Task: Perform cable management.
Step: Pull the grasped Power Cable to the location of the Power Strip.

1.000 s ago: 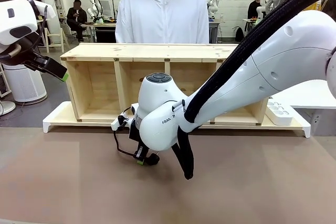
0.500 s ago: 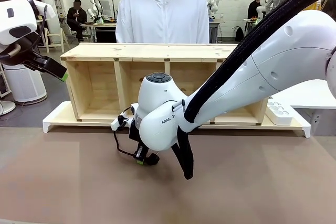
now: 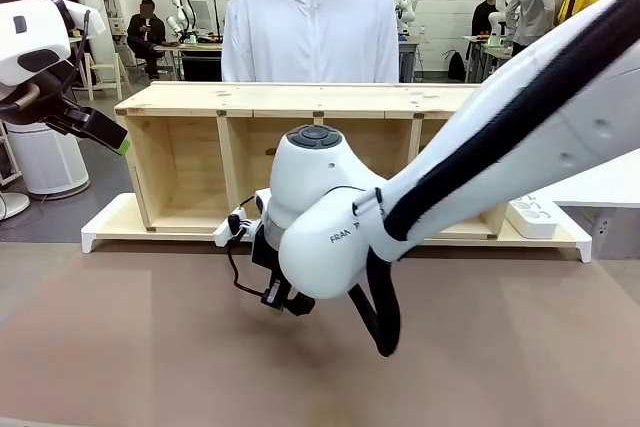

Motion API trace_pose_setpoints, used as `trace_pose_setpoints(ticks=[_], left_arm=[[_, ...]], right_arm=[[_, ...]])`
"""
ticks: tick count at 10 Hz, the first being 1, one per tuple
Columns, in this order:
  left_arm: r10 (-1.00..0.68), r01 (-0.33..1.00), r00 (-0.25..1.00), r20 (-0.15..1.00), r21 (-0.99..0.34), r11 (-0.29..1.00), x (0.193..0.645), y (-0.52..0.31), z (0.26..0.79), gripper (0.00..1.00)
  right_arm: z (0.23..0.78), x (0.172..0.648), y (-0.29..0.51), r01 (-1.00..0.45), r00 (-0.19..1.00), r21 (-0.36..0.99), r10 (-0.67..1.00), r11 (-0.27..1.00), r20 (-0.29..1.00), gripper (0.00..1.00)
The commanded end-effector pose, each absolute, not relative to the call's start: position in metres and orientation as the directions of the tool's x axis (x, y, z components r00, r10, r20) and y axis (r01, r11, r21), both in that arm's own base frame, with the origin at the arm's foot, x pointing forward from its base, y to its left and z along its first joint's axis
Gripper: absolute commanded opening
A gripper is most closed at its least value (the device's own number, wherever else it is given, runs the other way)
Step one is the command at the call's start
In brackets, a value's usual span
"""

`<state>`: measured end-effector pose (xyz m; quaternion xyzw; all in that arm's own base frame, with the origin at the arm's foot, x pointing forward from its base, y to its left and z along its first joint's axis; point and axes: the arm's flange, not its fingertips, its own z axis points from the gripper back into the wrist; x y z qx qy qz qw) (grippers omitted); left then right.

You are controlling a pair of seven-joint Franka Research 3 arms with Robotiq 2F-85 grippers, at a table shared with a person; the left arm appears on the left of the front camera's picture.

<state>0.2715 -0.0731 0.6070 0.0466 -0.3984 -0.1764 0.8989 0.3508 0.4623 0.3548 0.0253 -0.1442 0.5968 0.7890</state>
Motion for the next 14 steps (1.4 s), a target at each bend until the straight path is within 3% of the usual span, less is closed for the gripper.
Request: trace_pose_setpoints(ticks=[1, 9, 14], left_arm=[[-0.362, 0.28, 0.612, 0.704, 0.235, 0.931, 0.273, -0.073, 0.608, 1.0], [-0.362, 0.28, 0.612, 0.704, 0.235, 0.931, 0.273, -0.073, 0.608, 1.0], [-0.362, 0.28, 0.612, 0.704, 0.235, 0.931, 0.273, -0.073, 0.608, 1.0]], right_arm=[[0.362, 0.322, 0.432, -0.928, 0.303, -0.125, 0.907, 0.351, 0.294, 0.15], [0.402, 0.231, 0.311, -0.687, 0.598, -0.187, 0.693, 0.702, 0.402, 0.15], [0.414, 0.173, 0.253, -0.508, 0.702, -0.196, 0.535, 0.839, 0.469, 0.15]])
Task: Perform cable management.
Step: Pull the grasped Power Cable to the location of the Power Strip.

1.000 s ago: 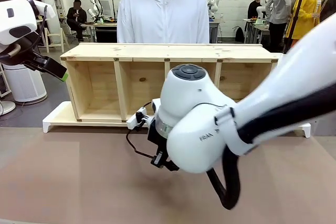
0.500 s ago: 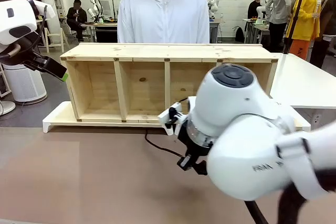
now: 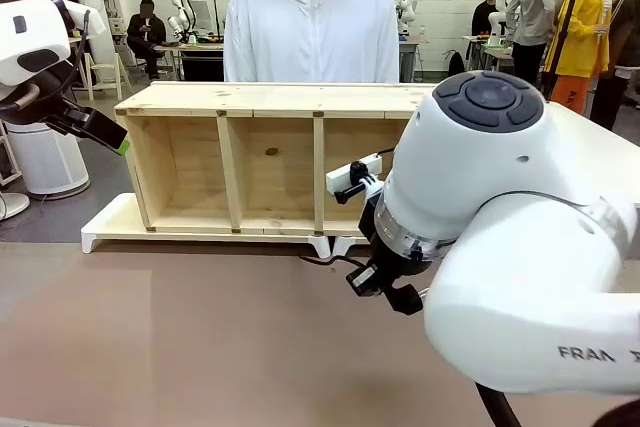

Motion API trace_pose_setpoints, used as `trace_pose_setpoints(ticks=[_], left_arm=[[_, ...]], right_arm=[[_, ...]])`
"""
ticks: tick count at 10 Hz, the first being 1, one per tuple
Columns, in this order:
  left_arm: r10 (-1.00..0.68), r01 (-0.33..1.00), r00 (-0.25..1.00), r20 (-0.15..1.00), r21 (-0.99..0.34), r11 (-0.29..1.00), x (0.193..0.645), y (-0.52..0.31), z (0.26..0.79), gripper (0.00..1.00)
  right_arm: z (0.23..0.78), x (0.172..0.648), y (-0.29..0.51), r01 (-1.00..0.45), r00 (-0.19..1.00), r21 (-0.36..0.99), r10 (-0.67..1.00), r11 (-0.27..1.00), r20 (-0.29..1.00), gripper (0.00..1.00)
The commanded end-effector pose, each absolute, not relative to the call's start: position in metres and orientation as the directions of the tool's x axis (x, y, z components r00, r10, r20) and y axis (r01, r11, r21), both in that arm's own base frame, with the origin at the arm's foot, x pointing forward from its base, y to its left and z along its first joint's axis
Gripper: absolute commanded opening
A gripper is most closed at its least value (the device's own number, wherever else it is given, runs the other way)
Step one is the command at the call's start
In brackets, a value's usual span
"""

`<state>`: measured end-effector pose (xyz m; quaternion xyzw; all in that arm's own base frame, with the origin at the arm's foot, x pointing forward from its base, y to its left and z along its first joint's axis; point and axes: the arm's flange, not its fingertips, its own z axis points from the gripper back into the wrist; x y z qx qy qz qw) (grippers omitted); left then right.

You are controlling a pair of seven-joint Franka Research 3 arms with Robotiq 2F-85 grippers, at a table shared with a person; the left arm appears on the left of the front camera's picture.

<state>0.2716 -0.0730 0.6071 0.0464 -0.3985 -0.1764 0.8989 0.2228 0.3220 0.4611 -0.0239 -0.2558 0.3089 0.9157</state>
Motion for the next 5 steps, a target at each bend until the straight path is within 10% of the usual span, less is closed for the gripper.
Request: trace_pose_setpoints(ticks=[1, 4, 5], left_arm=[[-0.362, 0.28, 0.612, 0.704, 0.235, 0.931, 0.273, -0.073, 0.608, 1.0], [-0.362, 0.28, 0.612, 0.704, 0.235, 0.931, 0.273, -0.073, 0.608, 1.0], [-0.362, 0.28, 0.612, 0.704, 0.235, 0.931, 0.273, -0.073, 0.608, 1.0]], right_arm=[[0.414, 0.162, 0.243, -0.471, 0.716, -0.192, 0.5, 0.861, 0.488, 0.15], [0.409, 0.163, 0.242, -0.434, 0.718, -0.205, 0.474, 0.877, 0.511, 0.15], [0.481, 0.2, 0.316, -0.463, 0.715, -0.208, 0.502, 0.862, 0.487, 0.15]])
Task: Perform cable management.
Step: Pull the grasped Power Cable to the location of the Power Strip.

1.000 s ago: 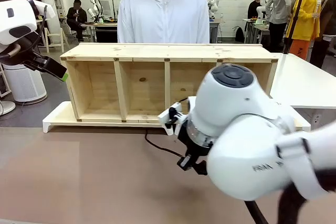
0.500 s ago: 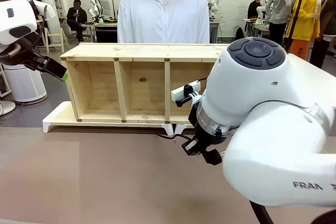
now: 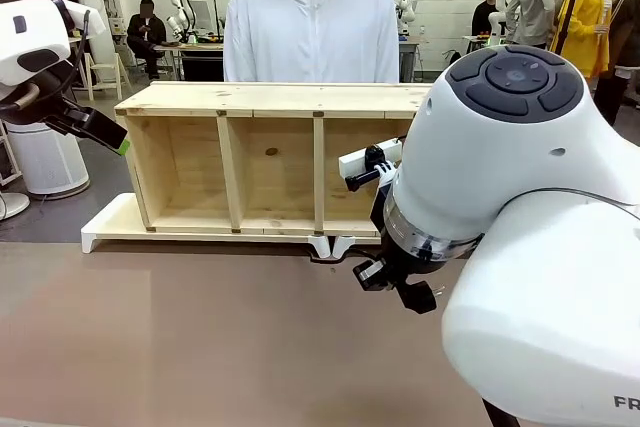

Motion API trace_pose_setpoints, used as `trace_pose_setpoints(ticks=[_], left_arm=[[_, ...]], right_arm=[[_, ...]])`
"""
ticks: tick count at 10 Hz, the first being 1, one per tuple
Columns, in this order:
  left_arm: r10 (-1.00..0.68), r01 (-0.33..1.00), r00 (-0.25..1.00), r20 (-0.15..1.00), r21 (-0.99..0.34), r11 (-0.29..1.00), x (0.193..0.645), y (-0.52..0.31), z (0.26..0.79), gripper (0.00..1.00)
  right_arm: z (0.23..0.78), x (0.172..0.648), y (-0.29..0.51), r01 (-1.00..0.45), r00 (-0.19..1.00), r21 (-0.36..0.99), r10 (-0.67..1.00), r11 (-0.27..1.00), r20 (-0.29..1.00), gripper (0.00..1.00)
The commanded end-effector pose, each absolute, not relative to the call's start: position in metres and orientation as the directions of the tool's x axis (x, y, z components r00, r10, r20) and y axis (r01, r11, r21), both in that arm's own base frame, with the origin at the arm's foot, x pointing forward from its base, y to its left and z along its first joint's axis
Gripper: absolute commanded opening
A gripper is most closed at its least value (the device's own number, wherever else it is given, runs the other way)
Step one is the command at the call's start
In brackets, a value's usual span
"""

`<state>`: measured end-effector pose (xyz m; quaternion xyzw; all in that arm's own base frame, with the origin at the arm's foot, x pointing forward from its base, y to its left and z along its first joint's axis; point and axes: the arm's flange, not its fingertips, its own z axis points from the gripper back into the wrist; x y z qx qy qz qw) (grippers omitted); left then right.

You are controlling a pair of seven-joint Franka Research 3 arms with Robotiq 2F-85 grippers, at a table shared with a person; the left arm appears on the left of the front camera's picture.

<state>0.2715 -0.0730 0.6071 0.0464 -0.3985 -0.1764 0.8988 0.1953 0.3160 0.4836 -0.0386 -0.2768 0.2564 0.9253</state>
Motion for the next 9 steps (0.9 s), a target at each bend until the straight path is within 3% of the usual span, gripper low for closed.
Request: trace_pose_setpoints(ticks=[1, 6, 9], left_arm=[[-0.362, 0.28, 0.612, 0.704, 0.235, 0.931, 0.273, -0.073, 0.608, 1.0], [-0.362, 0.28, 0.612, 0.704, 0.235, 0.931, 0.273, -0.073, 0.608, 1.0], [-0.362, 0.28, 0.612, 0.704, 0.235, 0.931, 0.273, -0.073, 0.608, 1.0]], right_arm=[[0.481, 0.2, 0.316, -0.463, 0.715, -0.208, 0.502, 0.862, 0.487, 0.15], [0.483, 0.196, 0.316, -0.455, 0.716, -0.214, 0.498, 0.864, 0.489, 0.15], [0.518, 0.193, 0.21, -0.202, 0.79, -0.133, 0.242, 0.97, 0.563, 0.15]])
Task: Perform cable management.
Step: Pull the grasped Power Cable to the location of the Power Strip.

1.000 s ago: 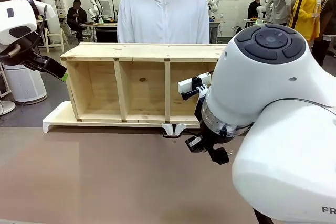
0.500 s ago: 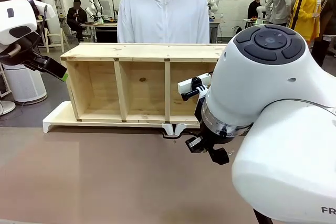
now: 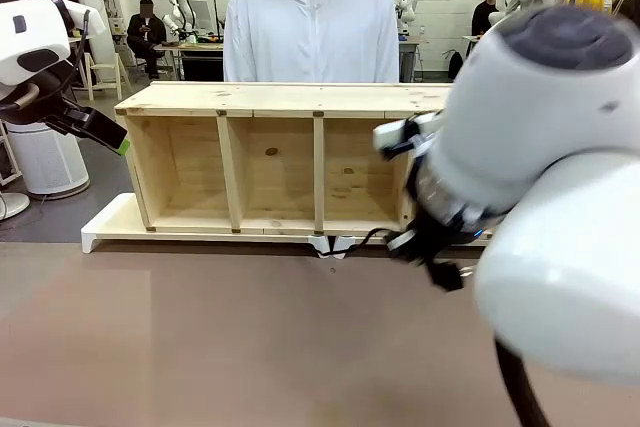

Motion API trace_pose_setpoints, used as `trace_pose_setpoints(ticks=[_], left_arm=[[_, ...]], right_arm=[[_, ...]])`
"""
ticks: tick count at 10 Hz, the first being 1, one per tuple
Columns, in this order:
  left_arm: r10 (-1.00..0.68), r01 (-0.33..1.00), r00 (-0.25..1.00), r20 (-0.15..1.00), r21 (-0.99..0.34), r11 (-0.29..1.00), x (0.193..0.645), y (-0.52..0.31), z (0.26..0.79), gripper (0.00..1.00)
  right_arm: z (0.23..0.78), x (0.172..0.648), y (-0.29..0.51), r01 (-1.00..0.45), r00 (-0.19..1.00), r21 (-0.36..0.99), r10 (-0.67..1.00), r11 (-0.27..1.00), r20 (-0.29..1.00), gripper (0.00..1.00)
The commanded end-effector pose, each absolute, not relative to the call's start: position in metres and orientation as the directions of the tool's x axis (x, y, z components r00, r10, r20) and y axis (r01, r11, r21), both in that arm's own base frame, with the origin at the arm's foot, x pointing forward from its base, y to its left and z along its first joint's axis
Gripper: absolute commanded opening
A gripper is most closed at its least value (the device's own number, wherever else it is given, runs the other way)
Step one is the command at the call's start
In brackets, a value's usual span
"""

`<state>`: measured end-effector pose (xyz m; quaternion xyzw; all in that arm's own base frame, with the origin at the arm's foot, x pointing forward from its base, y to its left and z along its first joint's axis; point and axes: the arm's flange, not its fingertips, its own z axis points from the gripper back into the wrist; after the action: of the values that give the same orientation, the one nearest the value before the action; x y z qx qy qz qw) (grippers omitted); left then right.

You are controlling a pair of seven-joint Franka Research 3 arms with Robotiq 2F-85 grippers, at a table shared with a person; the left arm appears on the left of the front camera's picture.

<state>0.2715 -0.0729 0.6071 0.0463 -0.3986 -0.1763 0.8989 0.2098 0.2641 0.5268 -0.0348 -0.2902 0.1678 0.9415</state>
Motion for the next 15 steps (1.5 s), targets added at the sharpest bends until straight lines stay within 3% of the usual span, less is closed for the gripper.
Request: trace_pose_setpoints(ticks=[1, 5, 15], left_arm=[[-0.362, 0.28, 0.612, 0.704, 0.235, 0.931, 0.273, -0.073, 0.608, 1.0], [-0.362, 0.28, 0.612, 0.704, 0.235, 0.931, 0.273, -0.073, 0.608, 1.0], [-0.362, 0.28, 0.612, 0.704, 0.235, 0.931, 0.273, -0.073, 0.608, 1.0]], right_arm=[[0.522, 0.192, 0.183, -0.147, 0.799, -0.115, 0.186, 0.982, 0.572, 0.15], [0.538, 0.201, 0.091, 0.0, 0.804, -0.083, 0.05, 0.997, 0.592, 0.15], [0.573, 0.352, 0.016, 0.193, 0.766, -0.029, -0.132, 0.981, 0.63, 0.15]])
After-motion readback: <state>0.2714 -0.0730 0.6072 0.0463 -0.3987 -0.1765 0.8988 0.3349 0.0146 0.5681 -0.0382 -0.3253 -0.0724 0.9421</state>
